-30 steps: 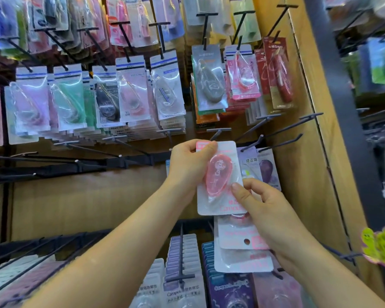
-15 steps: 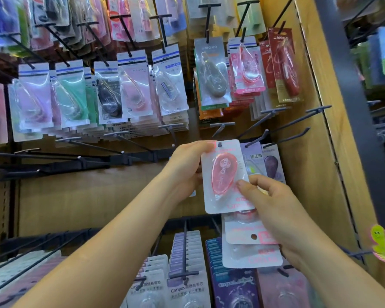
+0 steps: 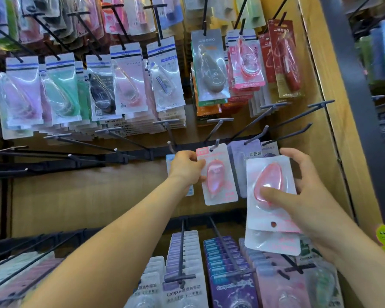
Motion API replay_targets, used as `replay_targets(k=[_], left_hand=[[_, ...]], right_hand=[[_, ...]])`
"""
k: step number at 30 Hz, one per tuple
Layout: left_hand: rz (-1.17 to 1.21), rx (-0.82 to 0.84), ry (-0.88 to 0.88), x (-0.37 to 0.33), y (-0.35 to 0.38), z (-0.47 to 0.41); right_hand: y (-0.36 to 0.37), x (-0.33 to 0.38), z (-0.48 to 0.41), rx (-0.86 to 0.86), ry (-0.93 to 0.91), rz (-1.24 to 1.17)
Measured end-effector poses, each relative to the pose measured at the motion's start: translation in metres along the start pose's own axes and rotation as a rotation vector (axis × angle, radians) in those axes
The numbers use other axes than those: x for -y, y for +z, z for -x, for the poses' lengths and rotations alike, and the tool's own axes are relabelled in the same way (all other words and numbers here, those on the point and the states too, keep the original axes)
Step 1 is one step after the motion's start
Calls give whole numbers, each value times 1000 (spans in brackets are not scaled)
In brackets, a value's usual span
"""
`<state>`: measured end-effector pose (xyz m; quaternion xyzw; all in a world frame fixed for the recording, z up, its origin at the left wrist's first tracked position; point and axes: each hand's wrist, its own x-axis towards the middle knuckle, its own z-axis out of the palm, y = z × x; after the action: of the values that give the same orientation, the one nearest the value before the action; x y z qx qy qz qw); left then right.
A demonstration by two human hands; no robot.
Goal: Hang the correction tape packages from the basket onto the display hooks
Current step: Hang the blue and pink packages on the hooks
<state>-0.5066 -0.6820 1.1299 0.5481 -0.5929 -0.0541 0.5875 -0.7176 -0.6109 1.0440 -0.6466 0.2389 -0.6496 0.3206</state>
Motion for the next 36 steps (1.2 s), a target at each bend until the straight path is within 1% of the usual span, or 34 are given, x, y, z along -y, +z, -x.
replay_targets(k=[5, 9, 14, 17, 20, 23, 24, 25, 27, 28, 29, 31, 34, 36], left_hand=[[-174, -146, 23, 22, 14, -37], [-251, -173, -40, 33, 28, -60], [-305, -211, -55, 50, 44, -88], [-311, -204, -57, 50, 45, -95], [-431, -163, -50, 42, 38, -84], [-546, -125, 17, 32, 24, -52], [-530, -99, 54, 28, 21, -40], [-418, -60, 74, 22, 18, -26], [-10, 68, 16, 4, 13, 2], [156, 137, -28, -6, 9, 14], [251, 188, -43, -13, 4, 25], [322, 258, -15, -20, -5, 39], [285, 324, 55, -16, -17, 47], [265, 366, 57, -11, -21, 48]], right_hand=[[1, -10, -3, 11, 58, -73], [0, -21, -10, 36, 103, -121], [-3, -25, -21, 124, 72, -113], [-5, -28, -27, 136, 81, -123], [-4, -33, -29, 124, 75, -147], [2, -37, -29, 142, 84, -183], [4, -38, -29, 150, 82, -187], [5, -38, -29, 155, 77, -183], [8, -36, -29, 149, 48, -149], [9, -34, -29, 146, 30, -133], [10, -32, -29, 146, 17, -125], [11, -28, -26, 164, 9, -138], [14, -22, -23, 199, -27, -102], [16, -19, -21, 220, -51, -87]])
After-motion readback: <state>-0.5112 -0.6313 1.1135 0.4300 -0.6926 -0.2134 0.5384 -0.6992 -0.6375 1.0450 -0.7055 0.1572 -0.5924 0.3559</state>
